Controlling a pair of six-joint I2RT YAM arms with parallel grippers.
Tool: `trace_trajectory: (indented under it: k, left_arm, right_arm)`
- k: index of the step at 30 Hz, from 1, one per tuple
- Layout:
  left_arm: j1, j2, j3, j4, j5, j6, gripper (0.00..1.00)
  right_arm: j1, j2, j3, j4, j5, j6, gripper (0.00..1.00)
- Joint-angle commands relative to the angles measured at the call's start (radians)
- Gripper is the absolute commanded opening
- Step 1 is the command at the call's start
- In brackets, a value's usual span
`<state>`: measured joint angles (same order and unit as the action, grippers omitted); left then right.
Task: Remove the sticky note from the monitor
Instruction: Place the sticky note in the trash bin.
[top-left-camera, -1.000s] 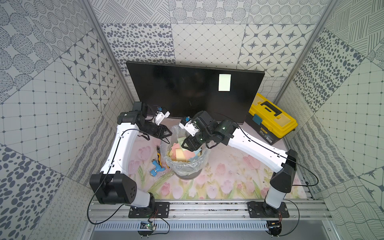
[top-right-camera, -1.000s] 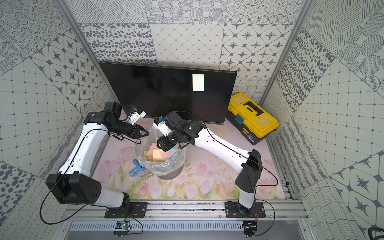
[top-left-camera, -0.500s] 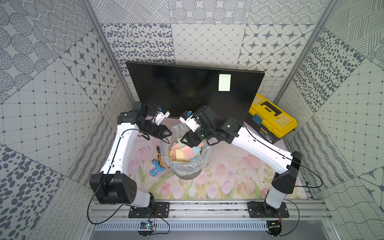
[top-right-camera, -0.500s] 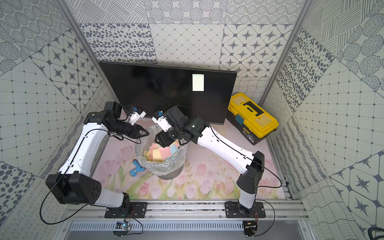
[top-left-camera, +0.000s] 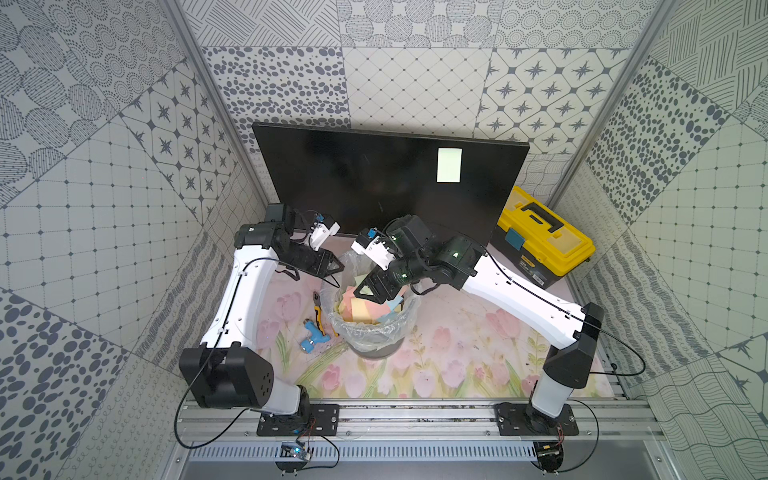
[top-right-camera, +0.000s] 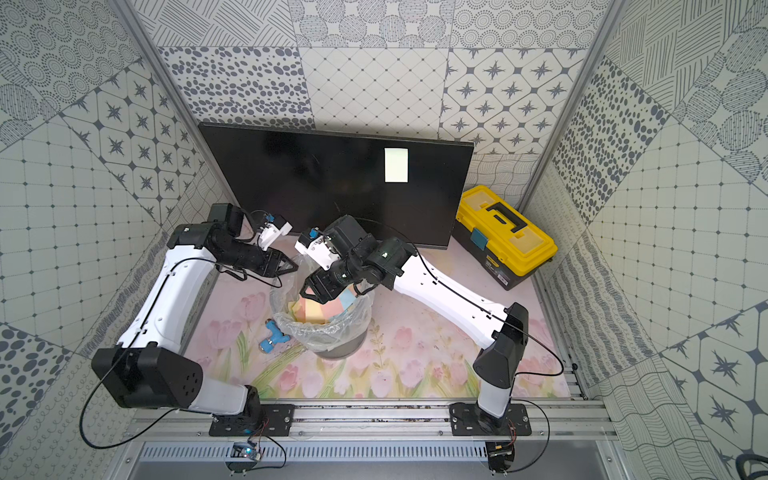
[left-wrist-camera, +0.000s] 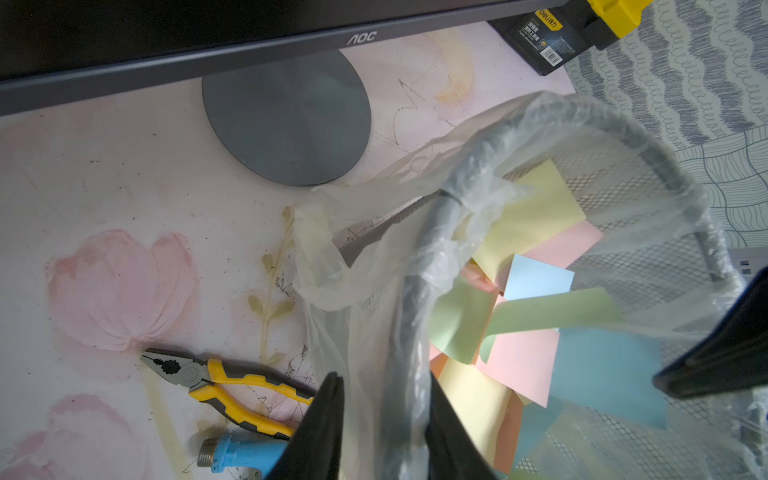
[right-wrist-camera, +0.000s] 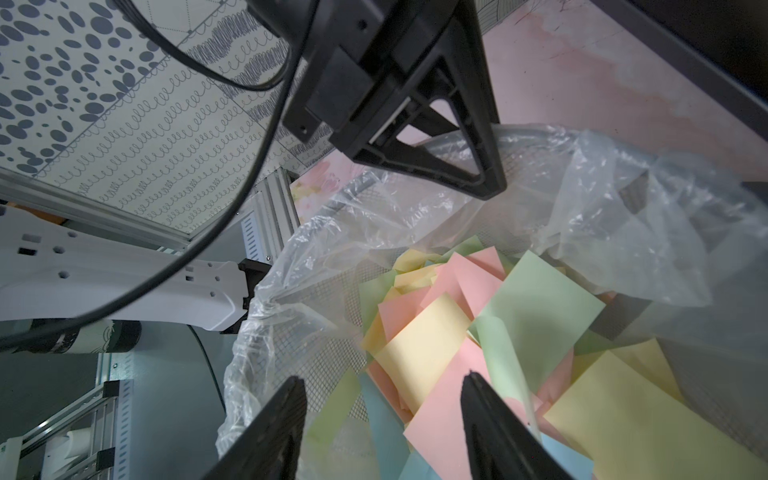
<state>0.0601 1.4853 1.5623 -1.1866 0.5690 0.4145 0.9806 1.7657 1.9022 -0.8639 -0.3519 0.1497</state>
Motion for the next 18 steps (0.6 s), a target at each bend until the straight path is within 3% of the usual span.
trace_trajectory:
  k: [1, 12, 18]
  left_arm:
    - [-0.002, 0.011, 0.012, -0.018, -0.002, 0.032, 0.34]
    - [-0.003, 0.012, 0.012, -0.018, -0.001, 0.032, 0.33]
    - [-0.001, 0.013, 0.009, -0.016, -0.001, 0.031, 0.33]
  right_arm:
    - [0.003, -0.076, -0.015, 0.057, 0.097, 0.004, 0.64]
    - [-0.007, -0.128, 0.021, 0.09, 0.255, 0.012, 0.64]
    - [-0.063, -0.176, 0.031, 0.147, 0.322, 0.102, 0.64]
